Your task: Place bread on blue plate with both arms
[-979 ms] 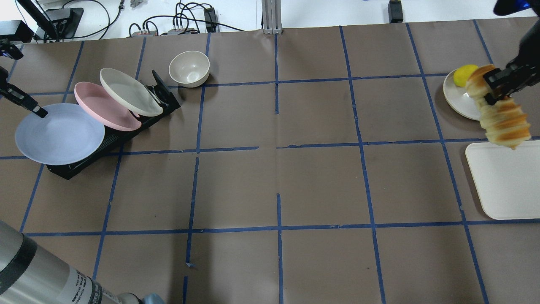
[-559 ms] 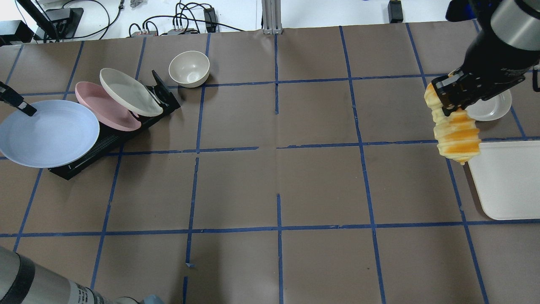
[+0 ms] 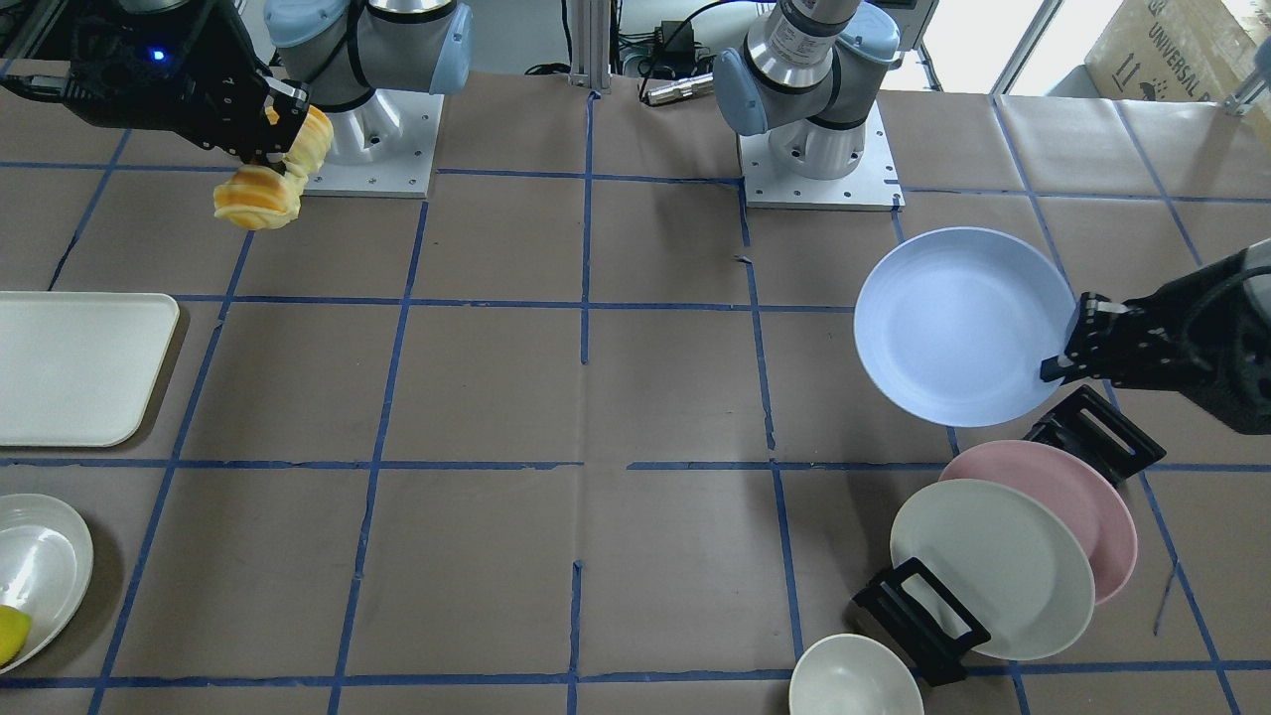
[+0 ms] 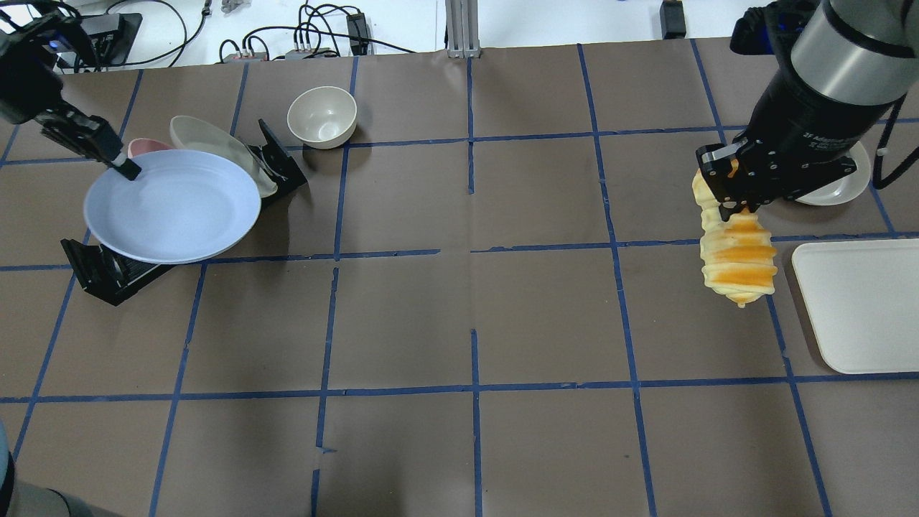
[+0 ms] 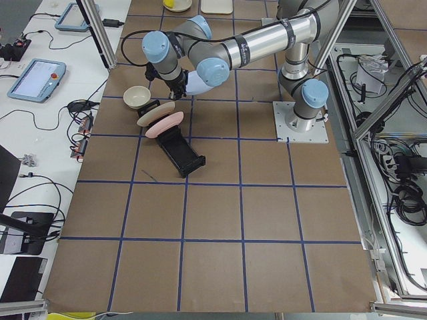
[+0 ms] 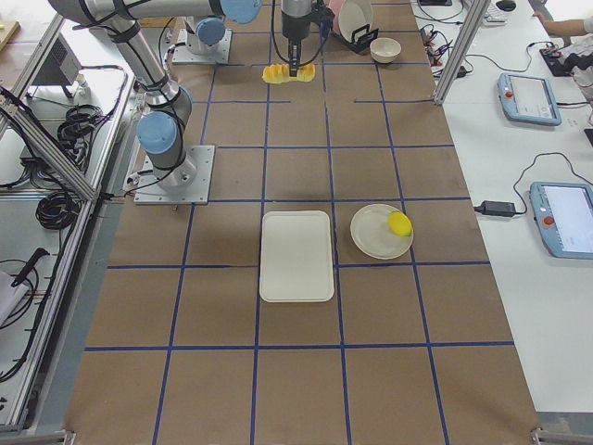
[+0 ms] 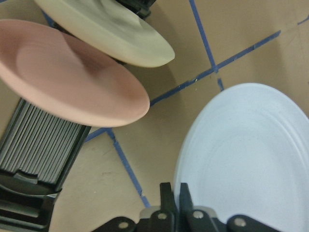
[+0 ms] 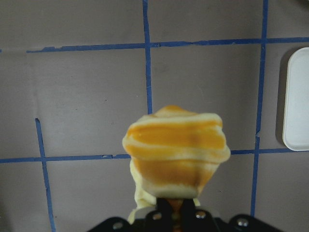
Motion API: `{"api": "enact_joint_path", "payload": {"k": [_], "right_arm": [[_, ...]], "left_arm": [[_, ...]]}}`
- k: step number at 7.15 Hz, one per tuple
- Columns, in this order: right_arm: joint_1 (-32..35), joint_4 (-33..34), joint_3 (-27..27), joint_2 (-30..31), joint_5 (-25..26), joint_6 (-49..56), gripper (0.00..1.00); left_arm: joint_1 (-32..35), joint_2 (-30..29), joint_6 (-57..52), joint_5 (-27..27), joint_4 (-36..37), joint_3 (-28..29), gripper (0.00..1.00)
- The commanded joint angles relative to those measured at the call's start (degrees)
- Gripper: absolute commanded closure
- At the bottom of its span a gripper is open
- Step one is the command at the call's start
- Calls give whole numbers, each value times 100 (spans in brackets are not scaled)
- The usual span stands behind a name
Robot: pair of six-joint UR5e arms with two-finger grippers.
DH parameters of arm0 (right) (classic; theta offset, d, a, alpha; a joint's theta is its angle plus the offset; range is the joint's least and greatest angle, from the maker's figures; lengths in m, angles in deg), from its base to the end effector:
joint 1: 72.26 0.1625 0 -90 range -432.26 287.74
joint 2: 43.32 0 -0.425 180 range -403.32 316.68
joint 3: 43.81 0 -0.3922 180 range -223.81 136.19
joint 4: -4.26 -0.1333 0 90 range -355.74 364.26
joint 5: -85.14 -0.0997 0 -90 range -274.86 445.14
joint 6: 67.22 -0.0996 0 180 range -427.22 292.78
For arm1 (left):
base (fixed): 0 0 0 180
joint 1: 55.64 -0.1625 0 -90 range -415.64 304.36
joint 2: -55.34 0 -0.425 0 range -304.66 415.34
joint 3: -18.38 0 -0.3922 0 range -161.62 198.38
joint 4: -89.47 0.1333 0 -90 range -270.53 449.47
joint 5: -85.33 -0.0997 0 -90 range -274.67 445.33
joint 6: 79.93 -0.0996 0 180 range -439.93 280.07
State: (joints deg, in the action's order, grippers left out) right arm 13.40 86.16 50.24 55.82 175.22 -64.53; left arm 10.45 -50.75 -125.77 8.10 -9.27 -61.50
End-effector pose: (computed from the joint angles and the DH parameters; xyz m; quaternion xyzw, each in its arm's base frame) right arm 0.1012 -0.4264 0.5122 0.0144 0.9996 0.0263 0.0009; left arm 0.0929 -0.5928 0.4108 -0.1735 -0.9703 -0.0413 0.1632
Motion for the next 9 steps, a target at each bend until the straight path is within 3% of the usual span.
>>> {"api": "enact_joint_path", "payload": {"k": [1, 5, 9], "right_arm": [[3, -8, 25, -26, 79, 38, 92], [-6, 107, 105, -35, 88, 310, 92], [3, 404, 253, -70, 70, 311, 92]], "left_arm": [[832, 228, 1414, 146, 1343, -859, 100], [2239, 272, 4902, 85, 4095, -2065, 100], [3636, 378, 7198, -547, 4311, -2321, 100]]}}
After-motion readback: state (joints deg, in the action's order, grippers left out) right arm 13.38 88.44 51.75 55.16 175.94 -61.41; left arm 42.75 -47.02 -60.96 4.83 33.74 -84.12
